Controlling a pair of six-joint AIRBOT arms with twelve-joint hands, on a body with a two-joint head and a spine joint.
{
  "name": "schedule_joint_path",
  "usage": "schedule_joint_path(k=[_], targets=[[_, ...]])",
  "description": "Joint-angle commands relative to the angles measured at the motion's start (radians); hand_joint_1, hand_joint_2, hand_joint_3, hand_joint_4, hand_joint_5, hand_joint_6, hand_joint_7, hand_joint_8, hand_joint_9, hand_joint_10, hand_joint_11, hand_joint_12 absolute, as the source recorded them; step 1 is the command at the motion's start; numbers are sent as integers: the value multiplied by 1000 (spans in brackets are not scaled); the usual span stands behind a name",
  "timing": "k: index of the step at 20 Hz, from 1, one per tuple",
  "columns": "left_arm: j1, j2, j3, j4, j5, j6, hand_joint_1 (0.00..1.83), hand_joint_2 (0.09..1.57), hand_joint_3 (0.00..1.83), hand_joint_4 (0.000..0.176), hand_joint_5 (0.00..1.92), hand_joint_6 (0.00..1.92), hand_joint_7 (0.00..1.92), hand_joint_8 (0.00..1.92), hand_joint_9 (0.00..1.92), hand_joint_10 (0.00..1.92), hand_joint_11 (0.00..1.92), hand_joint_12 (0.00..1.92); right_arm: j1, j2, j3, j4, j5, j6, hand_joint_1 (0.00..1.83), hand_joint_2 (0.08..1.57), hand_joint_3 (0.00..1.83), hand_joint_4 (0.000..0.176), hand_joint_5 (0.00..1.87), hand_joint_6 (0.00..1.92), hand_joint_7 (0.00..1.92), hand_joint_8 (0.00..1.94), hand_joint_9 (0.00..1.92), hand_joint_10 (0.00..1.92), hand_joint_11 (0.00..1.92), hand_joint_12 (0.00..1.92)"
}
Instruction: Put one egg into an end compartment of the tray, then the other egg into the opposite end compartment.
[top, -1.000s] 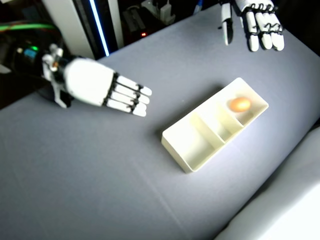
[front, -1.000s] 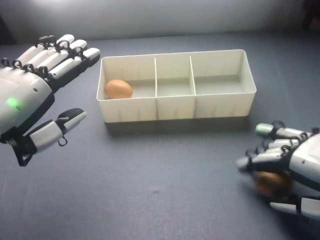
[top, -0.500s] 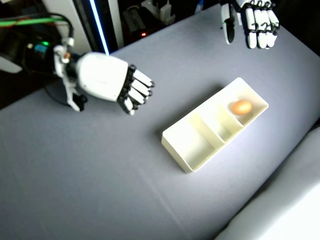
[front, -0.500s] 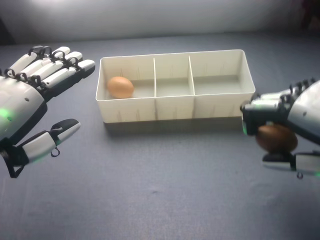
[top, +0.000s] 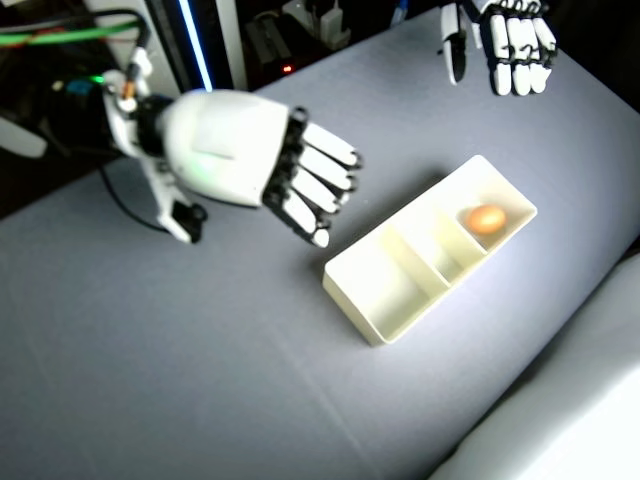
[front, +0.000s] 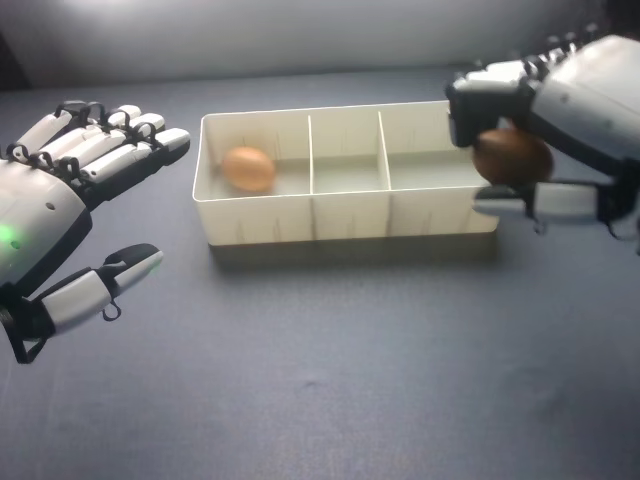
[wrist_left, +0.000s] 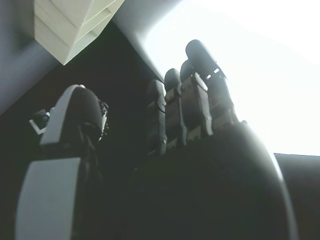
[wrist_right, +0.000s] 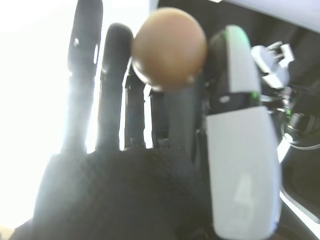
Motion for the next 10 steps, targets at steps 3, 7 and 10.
schedule_joint_path(k=[3,7,10], targets=[[0,-5,8,-6,-131,-10,854,1323,3,0,316,12,242,0,202,70,0,1140,87,-72,89,26,7,-18,1096,1373,3,0,437,1682,657,1636,723,1556,691,1862],[5,-34,31,-12,-132,-42,810,1337,3,26,330,11,258,4,223,83,0,1192,152,-174,213,80,-117,-41,1060,1384,0,0,466,1707,607,1634,644,1360,587,1734],[5,-42,39,-12,-132,-50,687,1370,6,60,292,1,222,1,184,78,0,1114,152,-208,264,123,-155,-41,784,1358,0,0,77,667,282,639,314,1008,222,1692]])
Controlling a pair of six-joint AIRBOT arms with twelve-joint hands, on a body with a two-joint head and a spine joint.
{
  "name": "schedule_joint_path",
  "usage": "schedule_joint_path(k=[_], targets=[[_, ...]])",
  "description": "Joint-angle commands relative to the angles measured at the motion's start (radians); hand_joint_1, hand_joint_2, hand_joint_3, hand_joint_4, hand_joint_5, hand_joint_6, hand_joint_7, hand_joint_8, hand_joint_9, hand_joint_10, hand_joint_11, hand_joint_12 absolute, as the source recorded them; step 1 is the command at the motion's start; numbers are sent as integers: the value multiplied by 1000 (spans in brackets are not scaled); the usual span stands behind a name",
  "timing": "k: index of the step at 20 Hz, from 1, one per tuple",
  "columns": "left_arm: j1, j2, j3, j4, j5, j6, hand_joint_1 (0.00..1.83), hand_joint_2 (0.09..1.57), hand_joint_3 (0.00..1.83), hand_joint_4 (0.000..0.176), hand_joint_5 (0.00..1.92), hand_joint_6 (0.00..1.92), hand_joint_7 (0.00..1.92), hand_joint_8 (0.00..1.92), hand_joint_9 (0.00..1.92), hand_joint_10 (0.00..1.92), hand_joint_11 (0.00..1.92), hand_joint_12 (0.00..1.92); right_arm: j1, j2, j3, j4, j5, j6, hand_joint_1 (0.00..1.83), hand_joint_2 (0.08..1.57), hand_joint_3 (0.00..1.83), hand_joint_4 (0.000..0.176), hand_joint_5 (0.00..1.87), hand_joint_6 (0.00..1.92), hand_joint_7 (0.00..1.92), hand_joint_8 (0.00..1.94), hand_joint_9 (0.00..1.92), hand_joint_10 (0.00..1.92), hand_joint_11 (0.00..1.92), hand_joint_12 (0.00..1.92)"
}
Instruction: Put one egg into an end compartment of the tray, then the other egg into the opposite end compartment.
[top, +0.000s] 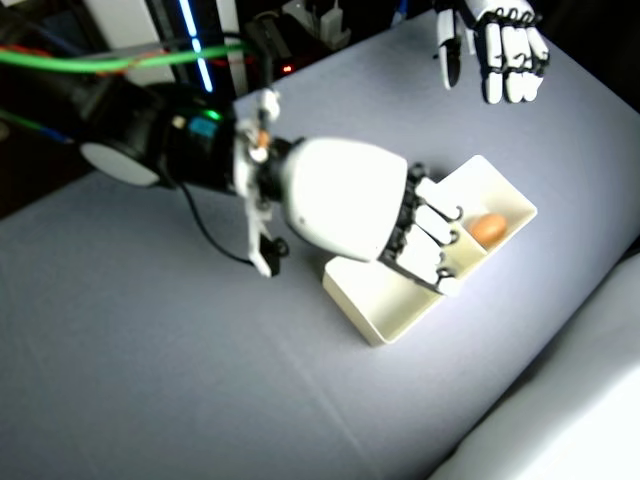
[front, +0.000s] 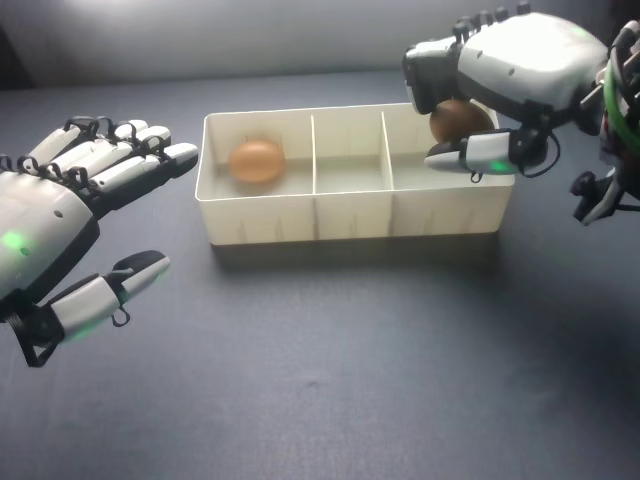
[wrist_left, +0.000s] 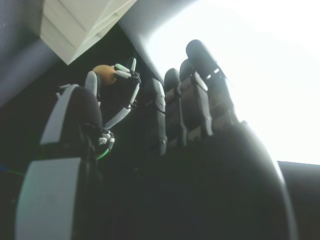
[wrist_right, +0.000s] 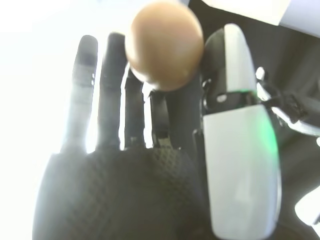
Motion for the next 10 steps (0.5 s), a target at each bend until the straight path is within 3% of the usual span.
schedule_joint_path(k=[1,2,3,4,5,6,8,10], targets=[[-5,2,3,1,-131,-4,649,1376,6,70,281,1,211,0,172,77,0,1090,12,3,7,6,123,2,543,1347,0,0,32,290,189,317,192,800,48,1679],[-5,2,3,1,-132,-5,613,1385,4,70,274,1,214,2,175,88,0,1126,12,4,7,13,123,2,361,1339,0,7,6,57,117,126,137,684,9,1623],[-5,2,2,1,-134,-6,587,1392,5,74,263,1,209,1,174,93,0,1139,12,4,2,17,127,2,278,1340,0,21,0,11,65,64,81,642,1,1608],[-5,2,2,1,-136,-7,562,1402,4,80,245,0,193,0,154,93,0,1070,12,4,-10,17,138,2,240,1349,3,24,0,1,12,12,15,372,0,1444],[-4,2,0,1,-137,-7,560,1404,4,72,245,2,193,1,148,92,0,1054,12,5,-26,17,154,2,288,1345,4,22,0,0,2,2,2,74,0,916],[0,3,-3,0,-143,-7,556,1408,2,68,242,1,191,0,137,90,0,993,12,16,-49,17,180,2,278,1360,5,3,0,0,0,0,0,14,0,352],[9,9,-11,-4,-161,-7,577,1412,0,63,209,1,178,1,113,67,0,808,4,63,-95,17,242,2,142,1394,1,0,0,0,0,0,0,0,0,83],[23,16,-23,-9,-191,-7,544,1403,0,56,136,0,132,0,103,46,0,704,-38,120,-165,4,342,2,7,1379,0,0,0,0,0,0,0,0,0,2]])
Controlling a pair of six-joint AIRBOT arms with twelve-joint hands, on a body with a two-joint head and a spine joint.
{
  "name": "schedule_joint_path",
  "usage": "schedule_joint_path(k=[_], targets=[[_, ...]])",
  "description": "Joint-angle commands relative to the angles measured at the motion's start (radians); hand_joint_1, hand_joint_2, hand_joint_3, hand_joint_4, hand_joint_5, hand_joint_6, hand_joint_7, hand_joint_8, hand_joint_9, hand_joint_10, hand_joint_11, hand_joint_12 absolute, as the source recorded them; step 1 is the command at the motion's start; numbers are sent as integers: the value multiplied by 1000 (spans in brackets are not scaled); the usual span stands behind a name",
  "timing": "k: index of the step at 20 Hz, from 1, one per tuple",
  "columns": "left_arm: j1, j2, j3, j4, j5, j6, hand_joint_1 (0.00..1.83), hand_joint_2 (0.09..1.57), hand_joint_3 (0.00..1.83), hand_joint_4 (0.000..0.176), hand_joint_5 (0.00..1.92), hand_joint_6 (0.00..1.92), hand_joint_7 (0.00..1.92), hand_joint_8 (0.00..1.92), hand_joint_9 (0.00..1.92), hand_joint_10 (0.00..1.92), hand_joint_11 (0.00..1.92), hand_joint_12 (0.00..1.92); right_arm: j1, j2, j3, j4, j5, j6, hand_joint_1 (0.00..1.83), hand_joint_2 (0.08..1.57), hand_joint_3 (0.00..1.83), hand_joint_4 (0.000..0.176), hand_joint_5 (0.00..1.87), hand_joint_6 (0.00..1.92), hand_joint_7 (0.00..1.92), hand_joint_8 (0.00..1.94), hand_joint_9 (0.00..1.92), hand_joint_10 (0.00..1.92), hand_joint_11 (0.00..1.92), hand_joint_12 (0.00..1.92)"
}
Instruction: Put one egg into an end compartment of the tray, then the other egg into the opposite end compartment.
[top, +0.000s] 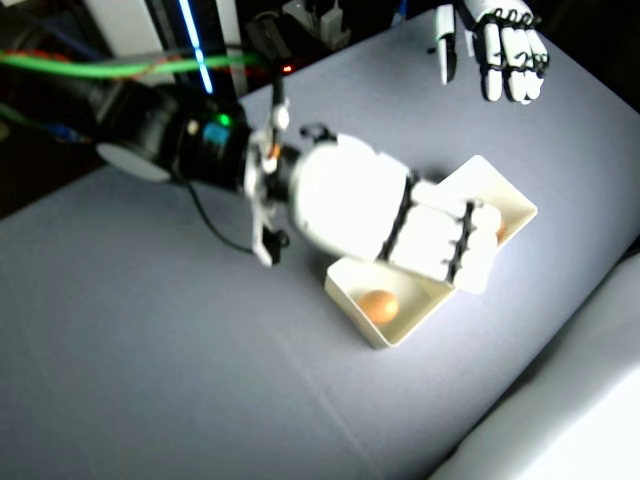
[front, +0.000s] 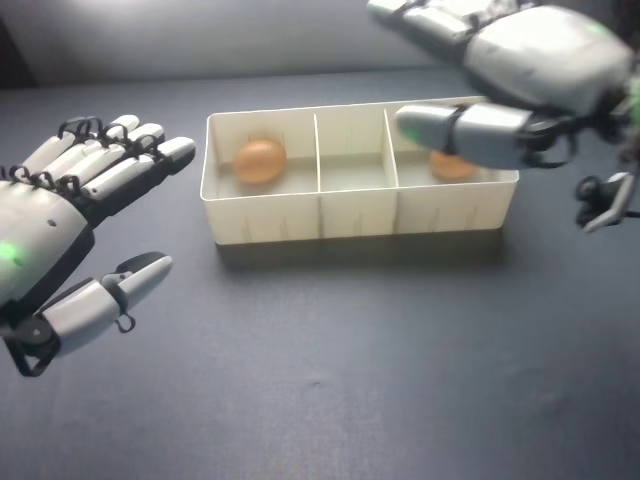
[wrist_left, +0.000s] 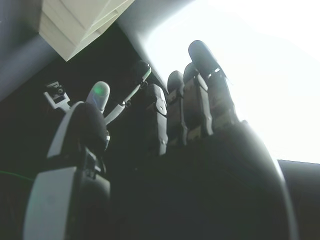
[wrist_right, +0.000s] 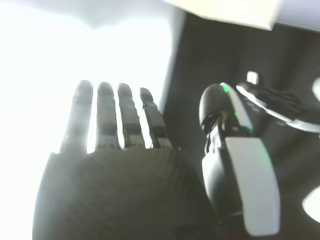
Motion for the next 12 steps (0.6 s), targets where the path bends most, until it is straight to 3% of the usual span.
schedule_joint_path(k=[1,2,3,4,6,7,8,9,10,11,12], targets=[[-1,12,-1,-1,-162,-4,543,1399,0,44,108,0,104,0,89,38,0,693,-13,26,-21,0,193,2,1,1361,0,12,0,0,0,0,0,0,0,0],[8,19,-9,-4,-185,-4,520,1397,0,54,57,2,41,0,36,13,0,578,-56,71,-73,-6,277,2,0,1368,0,22,0,0,0,0,0,0,27,14],[12,21,-12,-6,-196,-4,464,1394,0,70,11,0,7,0,6,2,0,286,-79,91,-94,-8,312,4,0,1372,0,44,0,0,0,0,0,0,15,12],[18,24,-16,-9,-209,-4,436,1389,0,78,1,0,1,0,0,0,0,114,-107,113,-120,-13,358,8,0,1386,0,49,0,0,0,0,0,0,2,2],[42,30,-30,-20,-257,-3,307,1381,0,109,0,0,0,0,0,0,0,12,-207,169,-187,-19,501,35,0,1326,0,50,0,0,0,0,0,0,0,0],[51,32,-34,-26,-274,-3,305,1377,0,110,0,0,0,0,0,0,0,2,-248,186,-206,-19,552,56,0,1311,0,64,0,0,0,0,0,0,0,0],[60,35,-39,-32,-293,-3,272,1381,1,118,0,0,0,0,0,0,0,0,-298,205,-225,-19,613,84,0,1288,0,66,0,0,0,0,0,0,0,0],[68,37,-42,-37,-310,-3,227,1371,0,127,0,0,0,0,0,0,0,0,-350,224,-248,-15,684,104,71,1361,0,91,0,0,0,0,0,0,0,0],[75,39,-46,-44,-326,-3,223,1356,0,148,0,0,0,0,0,0,0,0,-388,241,-270,-6,743,105,93,1394,7,97,0,0,0,0,0,0,0,0],[86,41,-50,-51,-352,-3,220,1345,0,170,0,0,0,0,0,0,0,0,-424,253,-288,2,803,104,89,1416,14,76,0,0,0,0,0,0,0,0],[95,44,-53,-58,-367,-5,187,1307,0,175,0,0,0,0,0,0,0,0,-442,261,-297,6,836,104,56,1409,9,78,0,0,0,0,0,0,0,0]])
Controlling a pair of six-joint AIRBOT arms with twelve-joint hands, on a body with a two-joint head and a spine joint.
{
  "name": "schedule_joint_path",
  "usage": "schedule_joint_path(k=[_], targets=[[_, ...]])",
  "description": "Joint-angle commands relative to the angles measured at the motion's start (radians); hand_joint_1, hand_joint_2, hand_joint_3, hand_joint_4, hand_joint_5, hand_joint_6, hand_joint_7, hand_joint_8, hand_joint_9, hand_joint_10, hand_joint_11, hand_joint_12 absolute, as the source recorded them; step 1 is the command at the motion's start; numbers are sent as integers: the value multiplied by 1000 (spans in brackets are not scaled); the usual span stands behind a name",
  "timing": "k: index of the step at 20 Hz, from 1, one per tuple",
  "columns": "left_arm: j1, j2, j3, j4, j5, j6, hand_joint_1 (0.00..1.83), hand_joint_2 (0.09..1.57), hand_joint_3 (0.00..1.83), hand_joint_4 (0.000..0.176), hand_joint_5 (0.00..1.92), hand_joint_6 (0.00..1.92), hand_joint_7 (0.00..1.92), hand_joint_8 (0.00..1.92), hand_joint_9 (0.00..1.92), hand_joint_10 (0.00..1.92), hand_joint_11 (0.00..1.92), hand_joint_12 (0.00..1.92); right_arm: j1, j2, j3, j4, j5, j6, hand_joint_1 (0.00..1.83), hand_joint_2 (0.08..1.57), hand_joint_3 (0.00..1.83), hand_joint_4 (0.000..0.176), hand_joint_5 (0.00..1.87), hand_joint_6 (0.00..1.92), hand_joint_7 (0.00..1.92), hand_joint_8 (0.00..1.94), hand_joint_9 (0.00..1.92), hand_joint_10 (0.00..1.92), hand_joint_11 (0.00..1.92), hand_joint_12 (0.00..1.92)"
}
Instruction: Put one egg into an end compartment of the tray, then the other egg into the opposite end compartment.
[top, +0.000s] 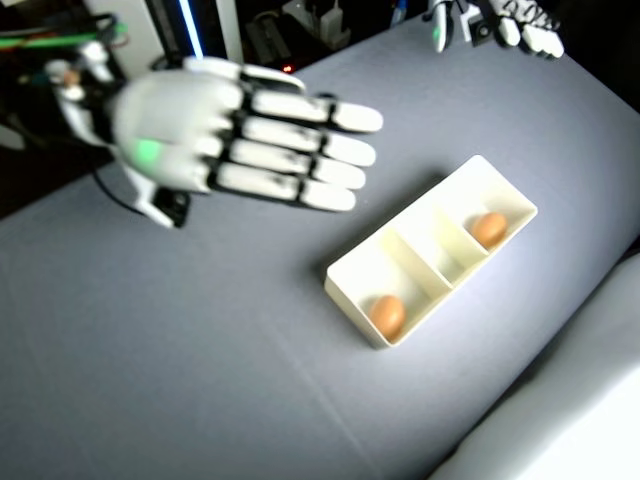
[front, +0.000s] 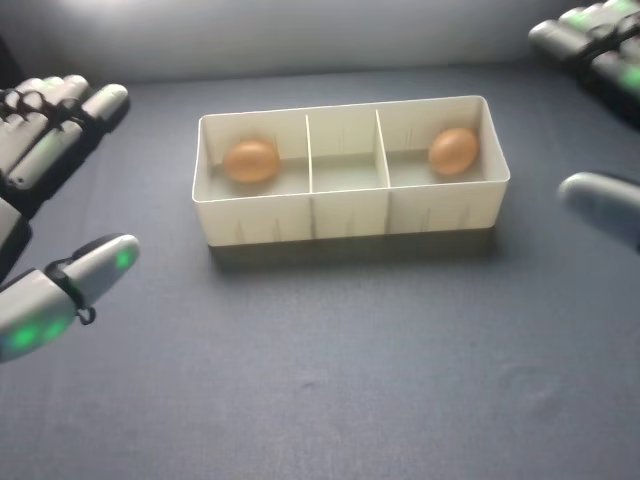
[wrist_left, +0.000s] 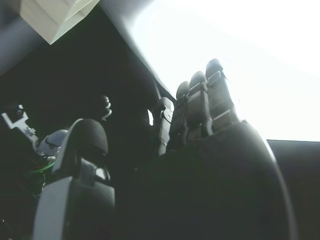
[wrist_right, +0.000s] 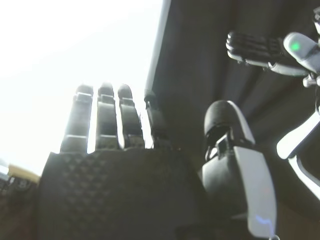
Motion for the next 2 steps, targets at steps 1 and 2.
schedule_joint_path(k=[1,2], targets=[[-2,10,1,9,-139,-7,196,1302,0,172,0,0,0,0,0,0,0,0,-1,13,-8,1,199,8,21,1451,24,32,0,0,0,0,0,0,0,0],[-3,12,4,11,-139,-17,216,1338,1,128,0,0,0,0,0,0,0,0,-12,22,-16,3,225,6,9,1456,25,5,0,0,0,0,0,0,0,0]])
